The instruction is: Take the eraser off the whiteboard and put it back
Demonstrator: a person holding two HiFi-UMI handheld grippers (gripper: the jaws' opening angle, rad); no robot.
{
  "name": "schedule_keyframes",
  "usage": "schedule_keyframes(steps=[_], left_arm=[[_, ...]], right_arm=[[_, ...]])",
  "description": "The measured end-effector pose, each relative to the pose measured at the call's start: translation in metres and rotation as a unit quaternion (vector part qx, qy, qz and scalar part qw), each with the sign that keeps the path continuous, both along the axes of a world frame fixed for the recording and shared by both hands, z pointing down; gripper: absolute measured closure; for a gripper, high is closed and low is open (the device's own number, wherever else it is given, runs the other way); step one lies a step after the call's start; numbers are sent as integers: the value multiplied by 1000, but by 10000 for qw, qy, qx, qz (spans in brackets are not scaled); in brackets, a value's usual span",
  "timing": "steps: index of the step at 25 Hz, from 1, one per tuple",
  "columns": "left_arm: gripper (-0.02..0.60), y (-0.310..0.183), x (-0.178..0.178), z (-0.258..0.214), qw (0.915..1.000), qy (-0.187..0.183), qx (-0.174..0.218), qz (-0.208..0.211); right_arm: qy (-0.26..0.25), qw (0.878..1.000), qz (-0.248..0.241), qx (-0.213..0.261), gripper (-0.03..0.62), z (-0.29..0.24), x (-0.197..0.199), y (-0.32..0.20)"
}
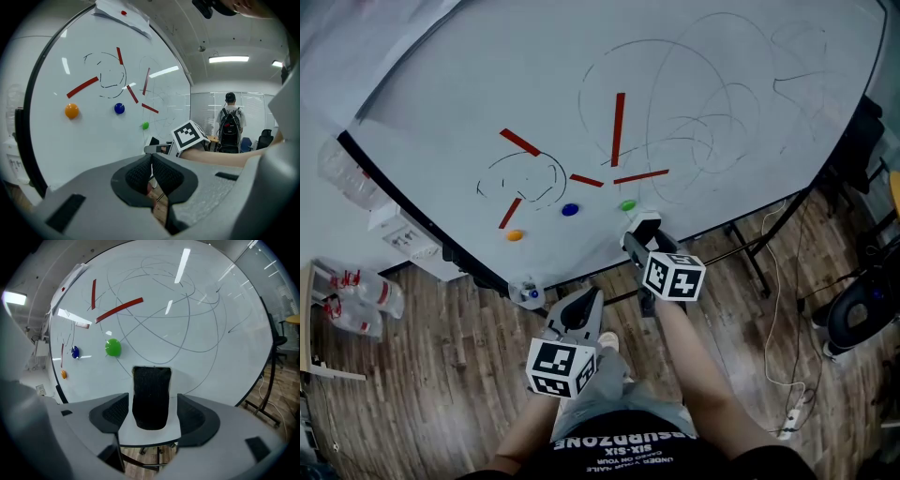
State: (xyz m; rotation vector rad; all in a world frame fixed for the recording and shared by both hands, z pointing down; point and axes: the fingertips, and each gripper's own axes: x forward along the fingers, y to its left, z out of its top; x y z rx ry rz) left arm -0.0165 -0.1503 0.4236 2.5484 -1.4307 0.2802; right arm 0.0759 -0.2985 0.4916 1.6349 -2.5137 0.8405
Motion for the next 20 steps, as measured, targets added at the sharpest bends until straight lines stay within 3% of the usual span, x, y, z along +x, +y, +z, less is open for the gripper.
schedule_keyframes(steps=[11,20], left_arm=[[574,-13,-2,4,10000,4,-72,22],[574,-25,5,6,9998,54,-88,143]], right_arm=[[120,9999,96,-25,299,5,-4,-8],[137,9997,178,106,344,6,-4,-7]])
